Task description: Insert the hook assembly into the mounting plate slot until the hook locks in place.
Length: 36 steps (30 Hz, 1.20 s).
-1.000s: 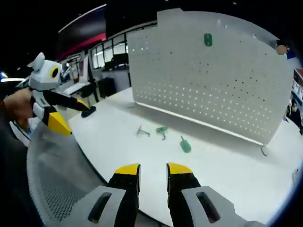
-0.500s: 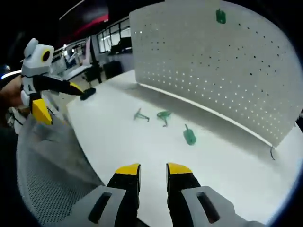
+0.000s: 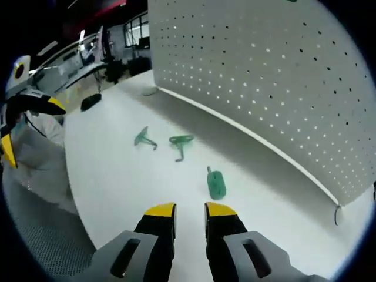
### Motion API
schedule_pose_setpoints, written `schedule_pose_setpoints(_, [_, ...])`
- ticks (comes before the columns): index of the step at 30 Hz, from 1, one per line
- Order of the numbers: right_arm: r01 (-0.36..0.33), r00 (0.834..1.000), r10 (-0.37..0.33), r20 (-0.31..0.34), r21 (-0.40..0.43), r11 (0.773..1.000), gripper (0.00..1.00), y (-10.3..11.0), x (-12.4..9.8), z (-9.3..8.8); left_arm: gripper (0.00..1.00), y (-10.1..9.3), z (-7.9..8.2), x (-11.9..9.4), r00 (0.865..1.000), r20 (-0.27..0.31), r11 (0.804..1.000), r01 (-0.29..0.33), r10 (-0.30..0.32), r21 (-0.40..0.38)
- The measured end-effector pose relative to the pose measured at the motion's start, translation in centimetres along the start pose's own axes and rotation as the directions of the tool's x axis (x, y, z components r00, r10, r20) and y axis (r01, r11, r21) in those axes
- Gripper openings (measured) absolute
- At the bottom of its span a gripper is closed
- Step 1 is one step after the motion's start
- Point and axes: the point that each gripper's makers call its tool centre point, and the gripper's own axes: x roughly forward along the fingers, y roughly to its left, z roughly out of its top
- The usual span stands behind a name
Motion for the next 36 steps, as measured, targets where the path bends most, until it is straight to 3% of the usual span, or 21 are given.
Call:
schedule_pose_setpoints(6, [0.007, 0.999, -0.009, -0.041, -0.053, 0.999, 0.17, -1.5, 1.5, 1.3, 0.90, 0.3, 0.4, -0.1, 1.000, 0.017, 1.000, -0.009, 0.009, -0.015])
schedule_pose_setpoints(13, [-0.017, 0.992, 0.008, -0.124, -0.078, 0.997, 0.16, -1.8, 3.3, 1.5, 0.90, 0.3, 0.3, -0.2, 1.000, 0.029, 0.999, -0.010, 0.011, -0.040])
schedule_pose_setpoints(25, [-0.056, 0.956, 0.019, -0.294, -0.117, 0.992, 0.08, -2.2, 5.1, 0.5, 0.89, 0.9, -0.4, -0.2, 0.999, 0.034, 0.996, -0.028, 0.031, -0.083])
schedule_pose_setpoints(36, [-0.045, 0.941, 0.011, -0.338, -0.095, 0.994, 0.01, -3.0, 5.5, 0.7, 0.89, 1.1, -0.9, -0.2, 0.998, 0.038, 0.992, -0.037, 0.042, -0.121])
